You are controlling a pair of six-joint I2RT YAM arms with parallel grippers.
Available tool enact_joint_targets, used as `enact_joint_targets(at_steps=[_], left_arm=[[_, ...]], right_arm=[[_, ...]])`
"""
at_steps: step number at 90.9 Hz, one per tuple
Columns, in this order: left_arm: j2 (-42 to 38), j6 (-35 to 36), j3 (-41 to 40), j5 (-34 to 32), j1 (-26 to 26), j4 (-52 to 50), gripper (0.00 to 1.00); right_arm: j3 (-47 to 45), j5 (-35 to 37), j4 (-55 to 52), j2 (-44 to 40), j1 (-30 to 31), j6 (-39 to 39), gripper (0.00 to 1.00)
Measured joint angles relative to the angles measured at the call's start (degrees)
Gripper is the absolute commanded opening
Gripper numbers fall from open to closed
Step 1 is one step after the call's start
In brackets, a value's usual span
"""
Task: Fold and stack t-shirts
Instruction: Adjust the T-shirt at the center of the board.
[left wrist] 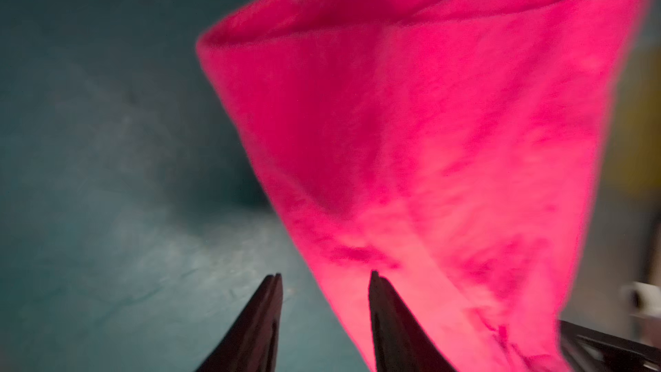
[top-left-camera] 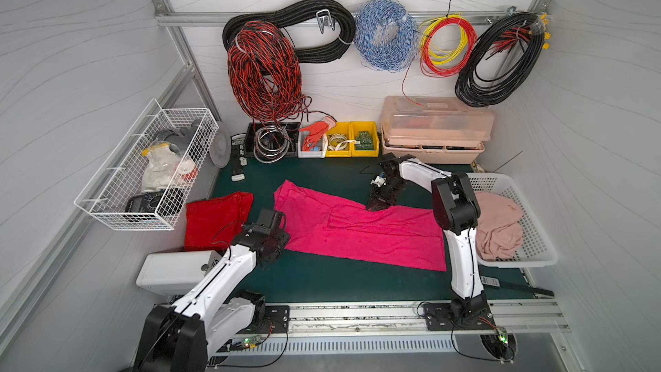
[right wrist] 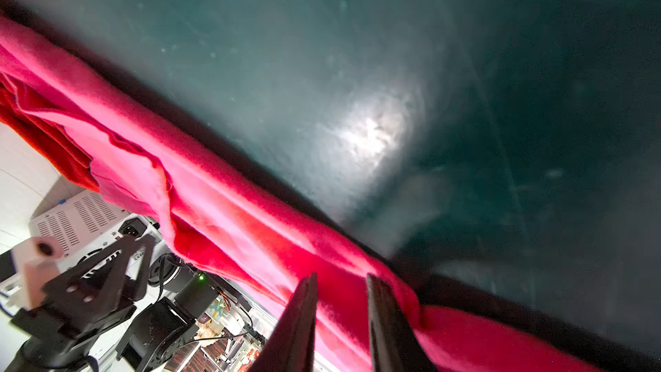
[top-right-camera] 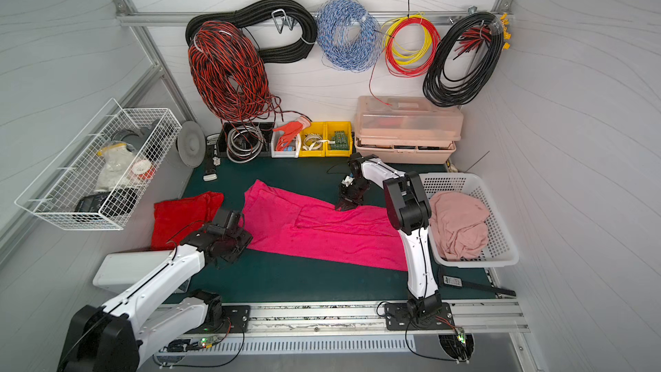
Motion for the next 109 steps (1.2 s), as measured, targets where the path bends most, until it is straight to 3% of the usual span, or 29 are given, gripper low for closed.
enact_joint_targets(at_steps=[33, 56, 70, 79, 90, 109], left_arm=[[0.98, -1.84, -3.74, -2.03, -0.09, 1.29, 0.49], [1.31, -2.10, -5.46, -7.45, -0.31, 4.87, 0.55], [6.64, -1.95, -5.79, -9.33, -0.33, 9.99, 0.60], [13.49, -1.25, -2.38, -10.40, -0.42, 11.87, 0.50], [23.50, 0.79, 2.64, -12.02, -0.33, 16.11, 0.00], [38.12, 4.92, 15.47, -10.32, 1.46, 21.38, 0.00]], right_arm=[[1.44, 1.44, -0.83, -0.02, 0.00, -0.02, 0.31], [0.81, 2.82, -0.81, -0.57, -0.07, -0.96, 0.32], [-0.31, 3.63, -0.79, -1.14, -0.24, -1.53, 0.32], [-0.46, 4.35, -0.92, -1.25, -0.37, -1.97, 0.33], [-0.33, 5.22, -1.66, -1.25, -0.37, -2.60, 0.32], [-0.72, 6.64, -3.63, -1.38, 0.00, -2.67, 0.29]])
